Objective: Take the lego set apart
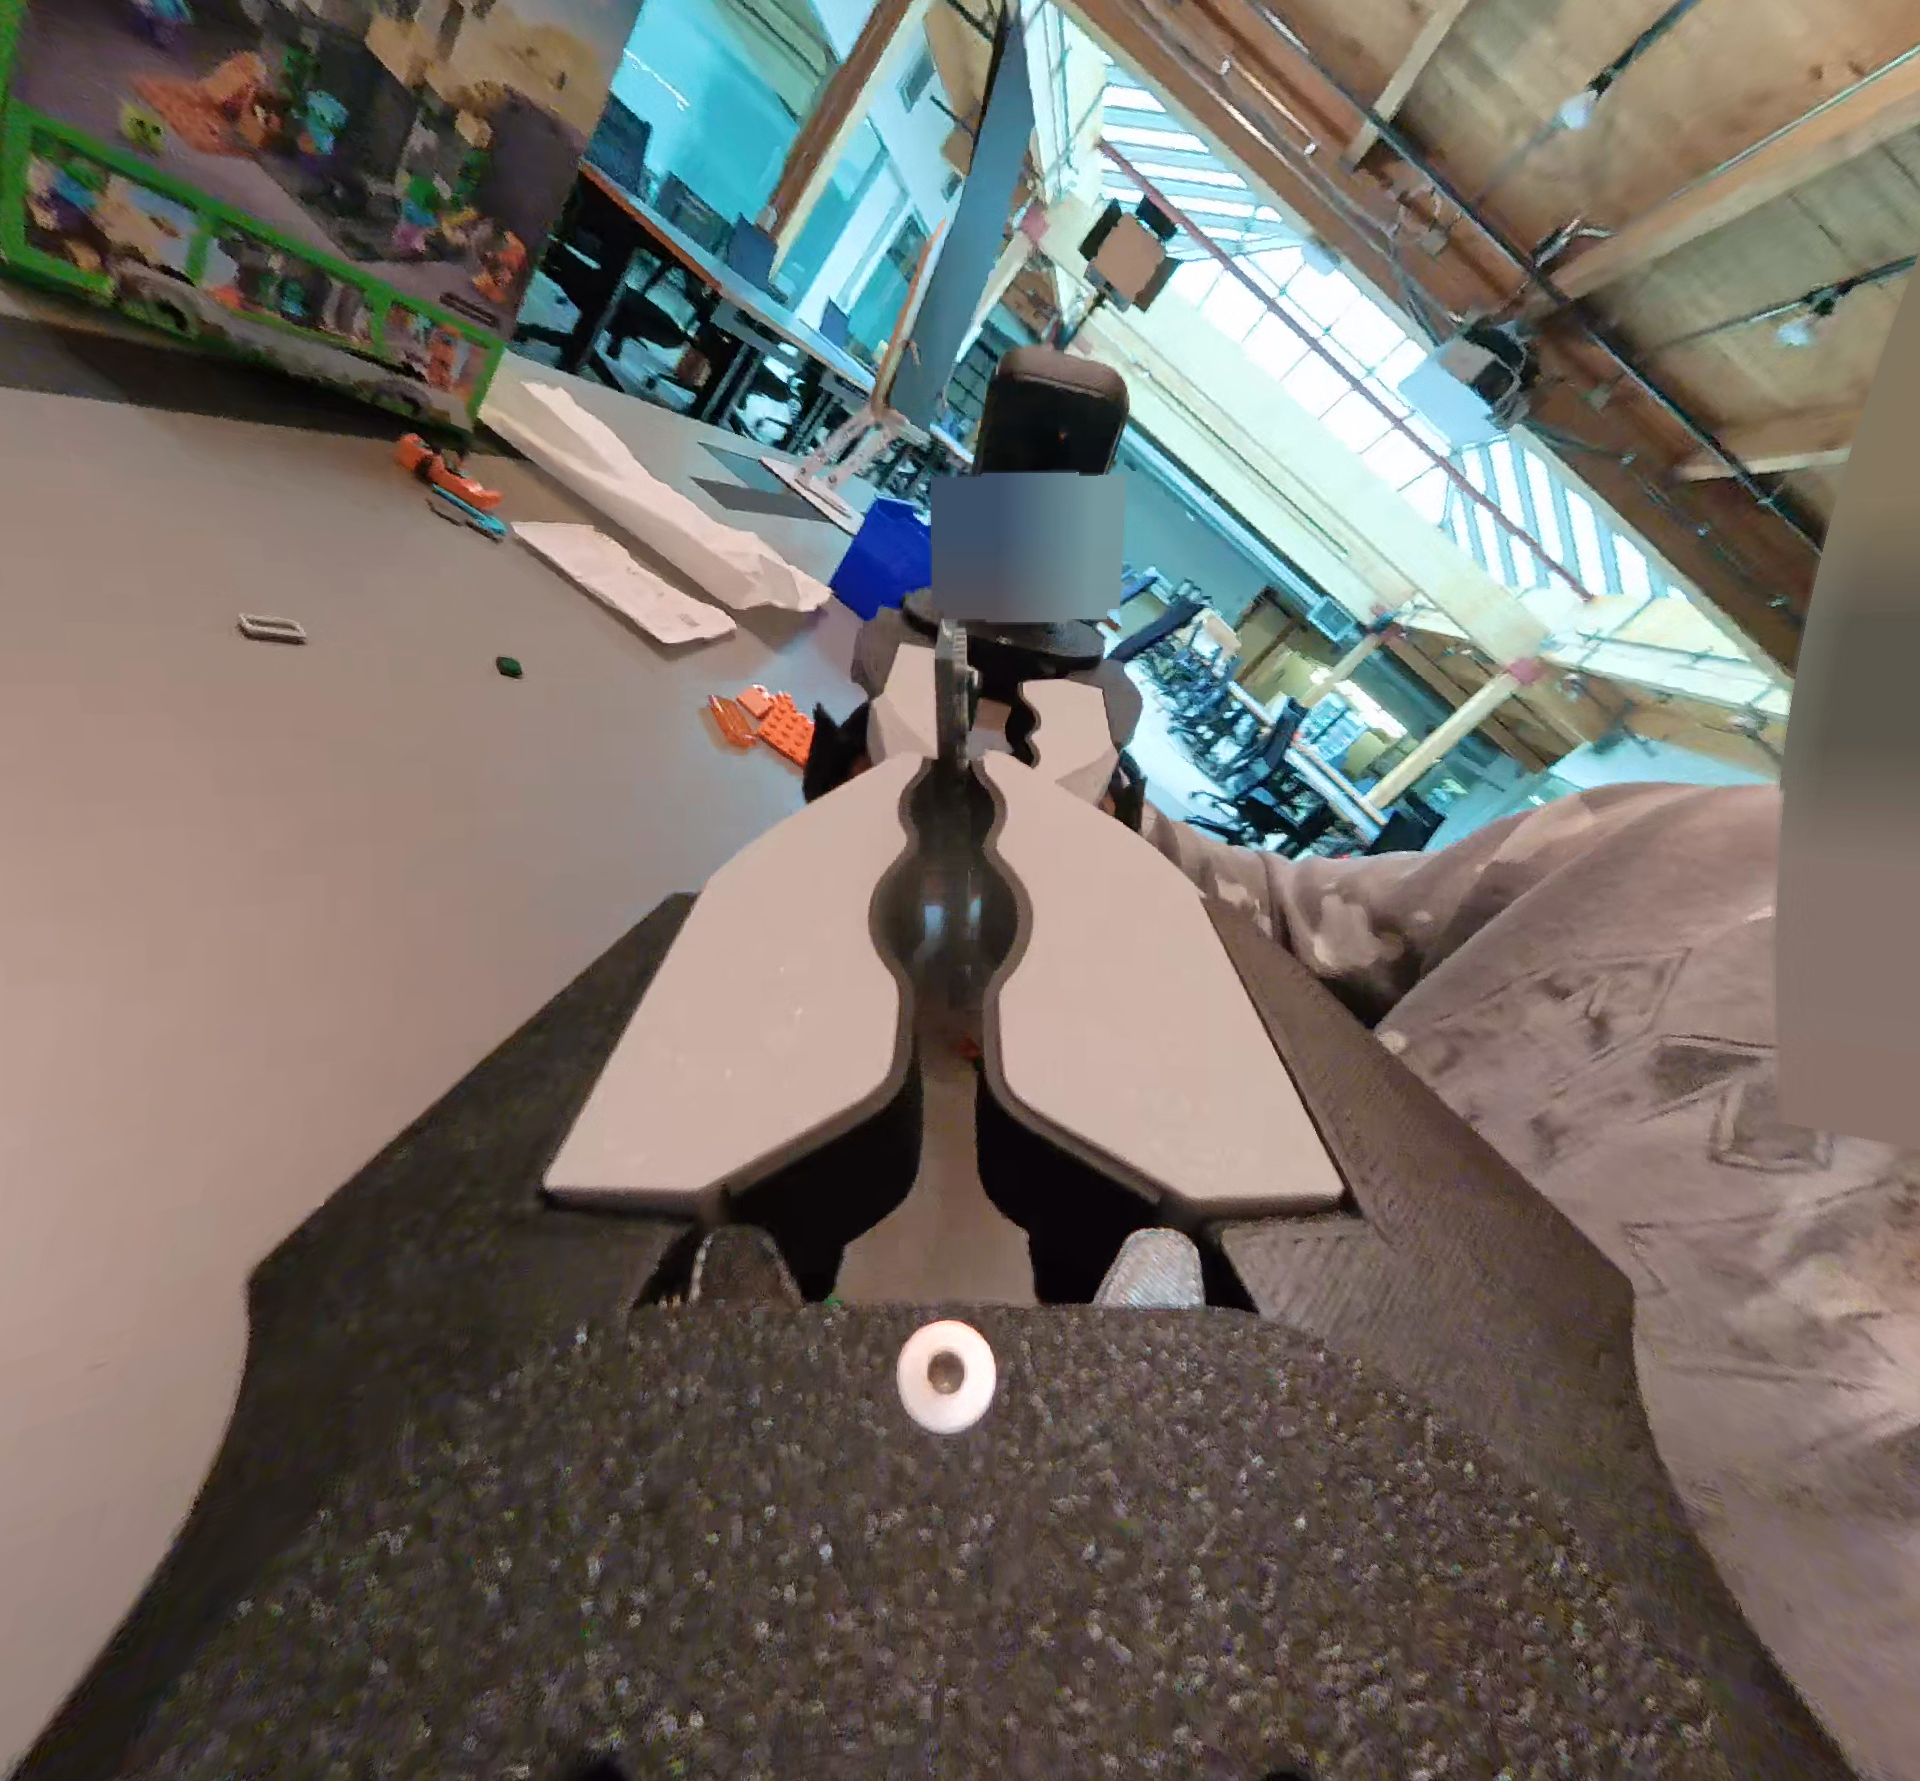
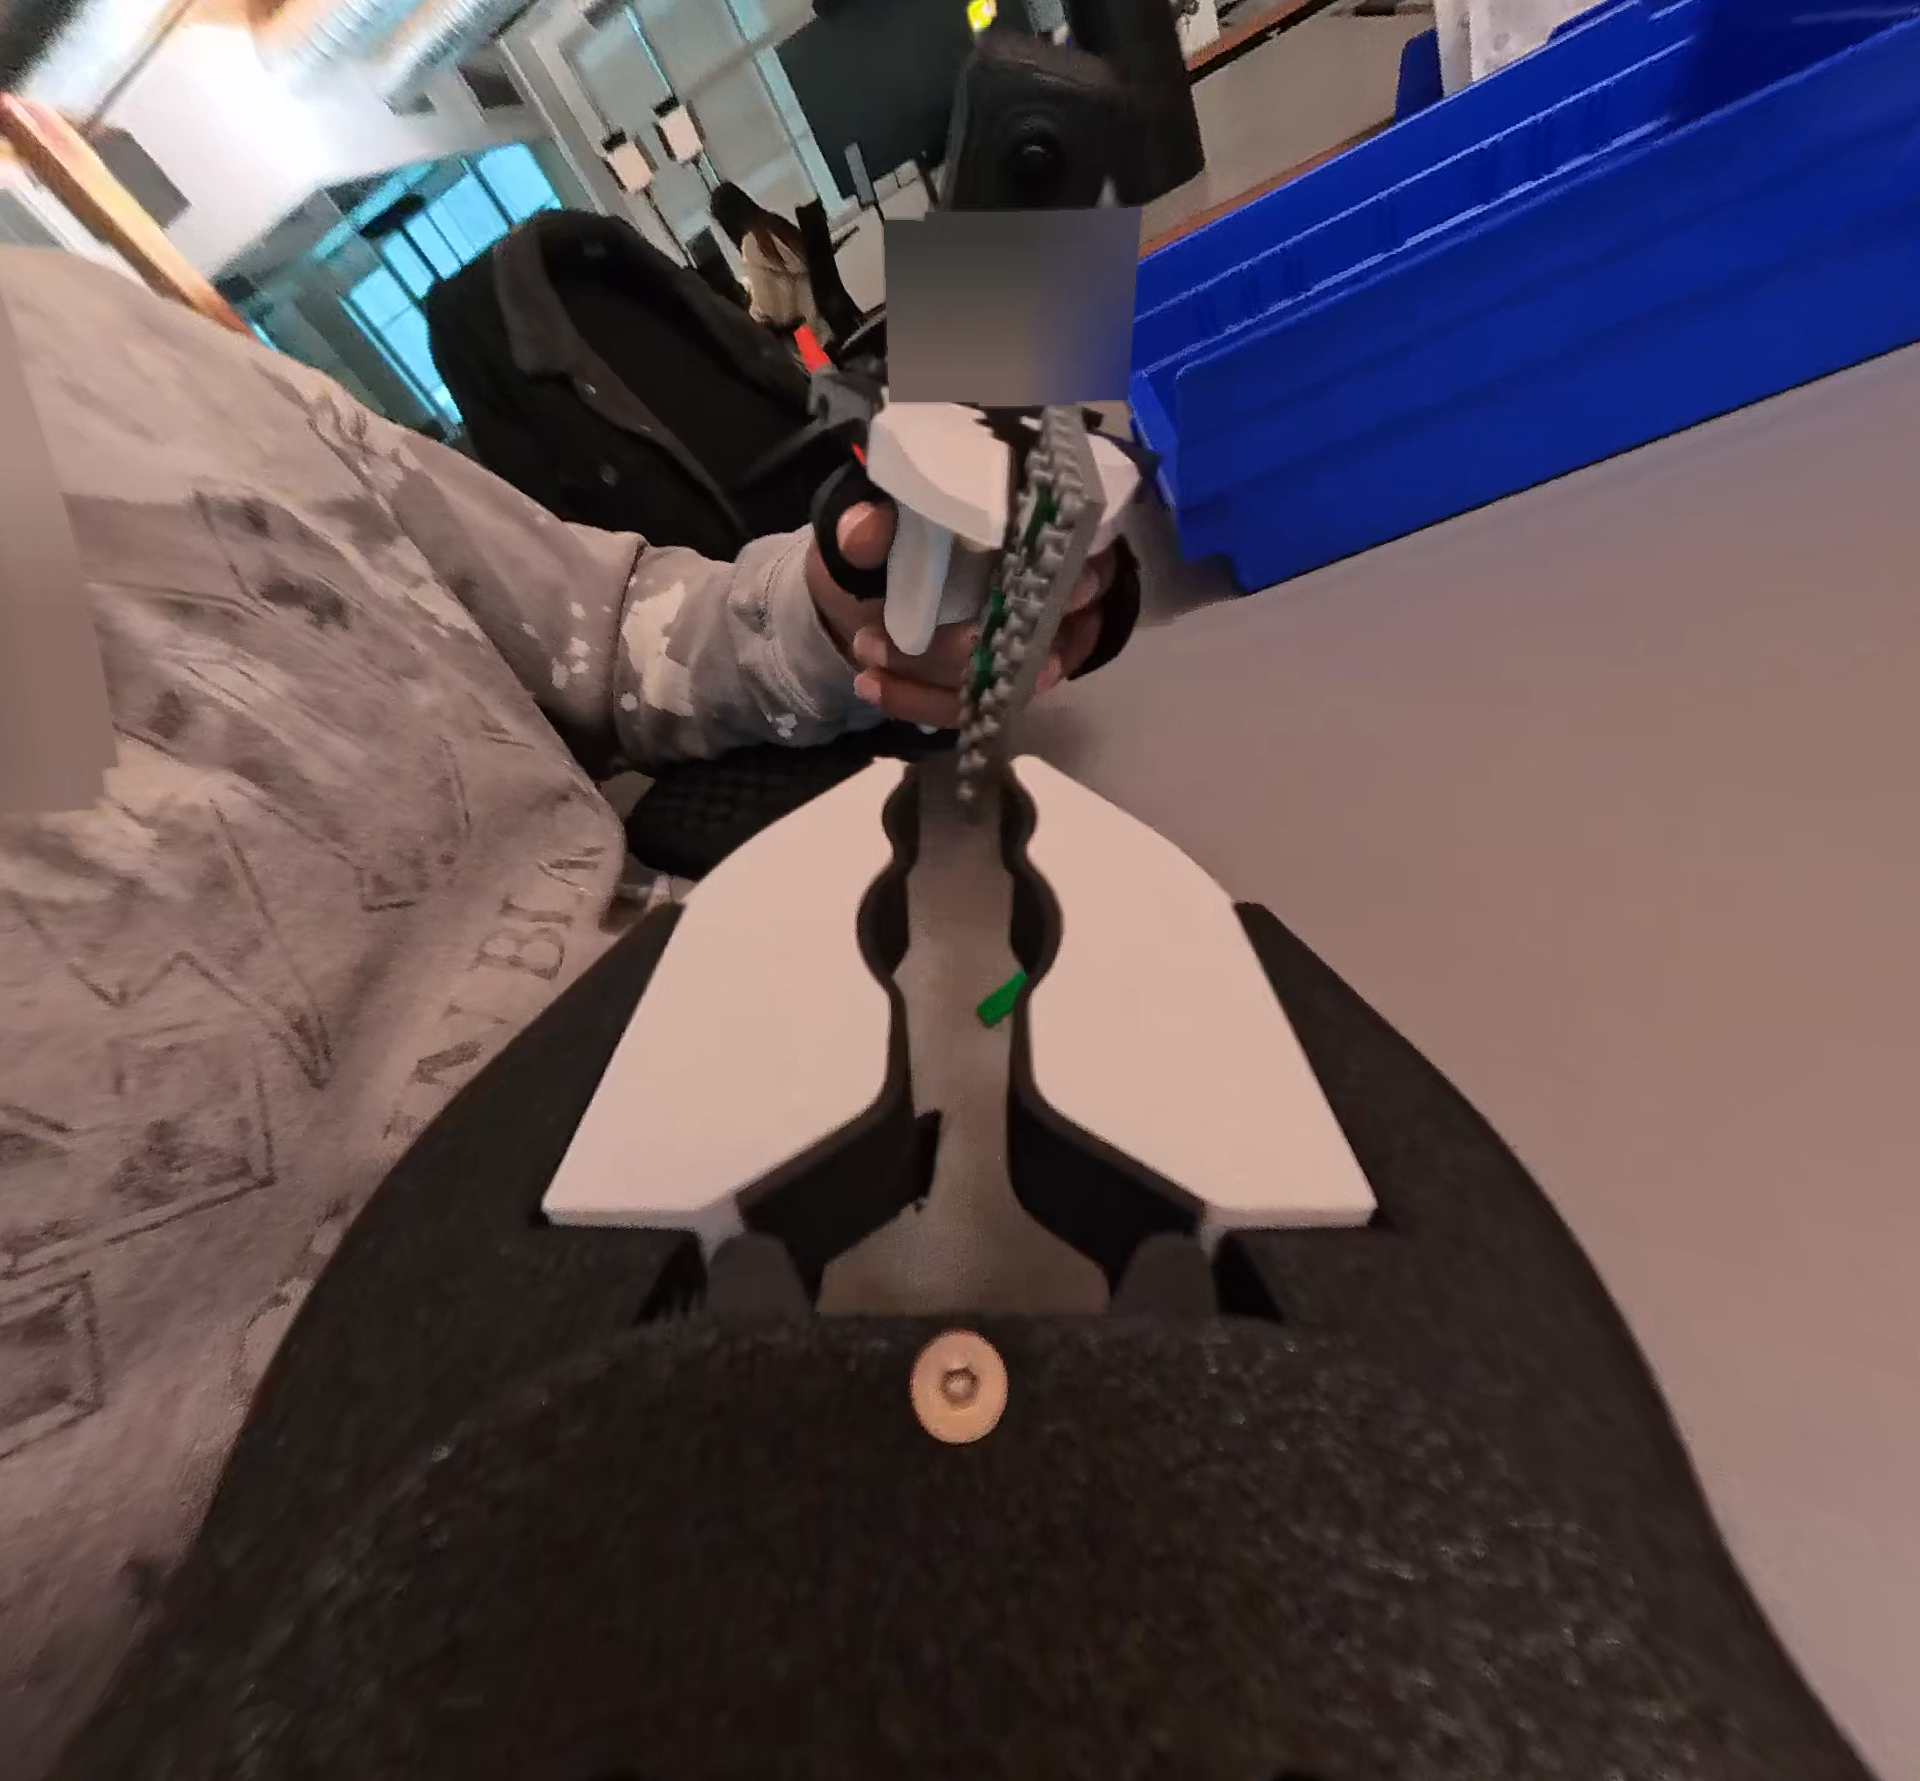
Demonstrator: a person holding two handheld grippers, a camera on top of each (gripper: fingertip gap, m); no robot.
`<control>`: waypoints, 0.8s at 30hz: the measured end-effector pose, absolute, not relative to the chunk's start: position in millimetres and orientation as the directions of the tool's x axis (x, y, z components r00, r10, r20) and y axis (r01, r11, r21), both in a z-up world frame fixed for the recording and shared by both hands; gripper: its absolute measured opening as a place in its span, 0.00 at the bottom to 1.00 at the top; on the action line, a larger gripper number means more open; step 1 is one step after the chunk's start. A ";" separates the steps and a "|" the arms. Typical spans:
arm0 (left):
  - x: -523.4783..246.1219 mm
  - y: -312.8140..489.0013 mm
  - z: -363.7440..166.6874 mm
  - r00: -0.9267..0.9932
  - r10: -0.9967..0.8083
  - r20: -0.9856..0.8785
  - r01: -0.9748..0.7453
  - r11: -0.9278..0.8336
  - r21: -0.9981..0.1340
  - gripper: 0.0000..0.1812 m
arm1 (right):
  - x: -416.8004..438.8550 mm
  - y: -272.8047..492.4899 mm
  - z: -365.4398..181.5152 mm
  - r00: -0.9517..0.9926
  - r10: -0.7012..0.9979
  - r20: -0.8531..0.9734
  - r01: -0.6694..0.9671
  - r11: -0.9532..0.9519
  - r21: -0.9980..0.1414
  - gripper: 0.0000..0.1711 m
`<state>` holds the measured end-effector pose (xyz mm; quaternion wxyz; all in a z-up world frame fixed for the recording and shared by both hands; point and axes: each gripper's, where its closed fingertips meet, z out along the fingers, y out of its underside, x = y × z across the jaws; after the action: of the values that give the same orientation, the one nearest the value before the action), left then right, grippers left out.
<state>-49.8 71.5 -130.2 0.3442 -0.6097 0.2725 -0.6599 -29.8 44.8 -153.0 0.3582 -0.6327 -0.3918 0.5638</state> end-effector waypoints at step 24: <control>-28.0 37.9 -149.2 0.050 -0.957 0.286 -0.099 -0.290 -0.952 0.03 | -25.5 37.6 -157.3 0.081 0.932 -0.352 0.250 -0.361 -0.898 0.03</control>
<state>-28.0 37.9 -149.2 0.4034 -0.6019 0.4387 -0.5315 -25.5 37.6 -157.3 0.3382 -0.6529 -0.4529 0.5042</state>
